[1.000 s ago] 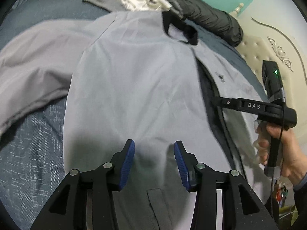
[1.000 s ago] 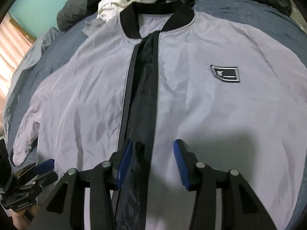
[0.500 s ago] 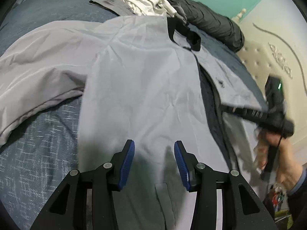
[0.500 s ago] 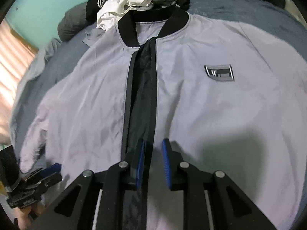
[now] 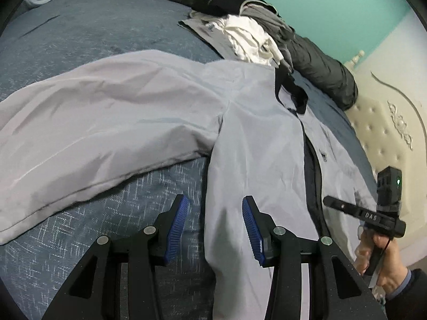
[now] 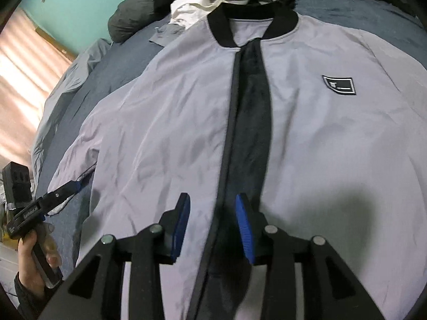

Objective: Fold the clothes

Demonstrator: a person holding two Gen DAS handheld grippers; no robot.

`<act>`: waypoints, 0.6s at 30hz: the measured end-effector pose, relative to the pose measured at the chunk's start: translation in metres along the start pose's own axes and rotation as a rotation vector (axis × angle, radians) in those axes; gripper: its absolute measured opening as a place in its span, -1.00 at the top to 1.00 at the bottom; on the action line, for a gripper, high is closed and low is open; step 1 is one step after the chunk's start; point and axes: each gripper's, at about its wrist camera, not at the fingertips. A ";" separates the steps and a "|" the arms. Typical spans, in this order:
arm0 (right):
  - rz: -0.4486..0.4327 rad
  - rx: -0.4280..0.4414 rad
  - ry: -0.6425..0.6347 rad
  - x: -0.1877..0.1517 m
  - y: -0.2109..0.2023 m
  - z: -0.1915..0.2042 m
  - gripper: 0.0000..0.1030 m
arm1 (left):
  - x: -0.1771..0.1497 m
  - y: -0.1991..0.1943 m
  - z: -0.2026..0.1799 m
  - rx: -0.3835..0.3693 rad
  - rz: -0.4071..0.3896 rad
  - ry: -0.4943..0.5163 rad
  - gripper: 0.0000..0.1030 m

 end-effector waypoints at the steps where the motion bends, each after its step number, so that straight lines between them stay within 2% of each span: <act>1: -0.003 -0.003 0.000 0.000 0.002 -0.001 0.31 | -0.003 0.002 0.000 -0.001 0.009 0.002 0.09; 4: -0.015 -0.016 -0.002 0.001 0.007 -0.004 0.30 | -0.007 0.004 -0.002 -0.003 0.024 0.015 0.09; 9: -0.083 -0.044 0.045 0.011 -0.015 -0.025 0.30 | -0.005 0.004 -0.013 -0.013 0.021 0.048 0.09; 10: -0.101 -0.059 0.055 0.014 -0.024 -0.034 0.30 | -0.005 0.004 -0.015 -0.016 0.020 0.052 0.09; 12: -0.138 -0.092 0.074 0.021 -0.044 -0.058 0.30 | -0.005 0.005 -0.018 -0.023 0.021 0.054 -0.15; 13: -0.152 -0.112 0.087 0.024 -0.053 -0.070 0.30 | -0.005 0.006 -0.020 -0.024 0.021 0.051 -0.20; 18: -0.230 -0.266 0.195 0.034 -0.108 -0.156 0.20 | -0.006 0.010 -0.027 -0.021 0.020 0.053 -0.22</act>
Point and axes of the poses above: each gripper's, at about its wrist camera, not at the fingertips, and y roughly the way its jaws point, z to its left, x to its top, and after that the axes turned 12 degrees about -z, right-handed
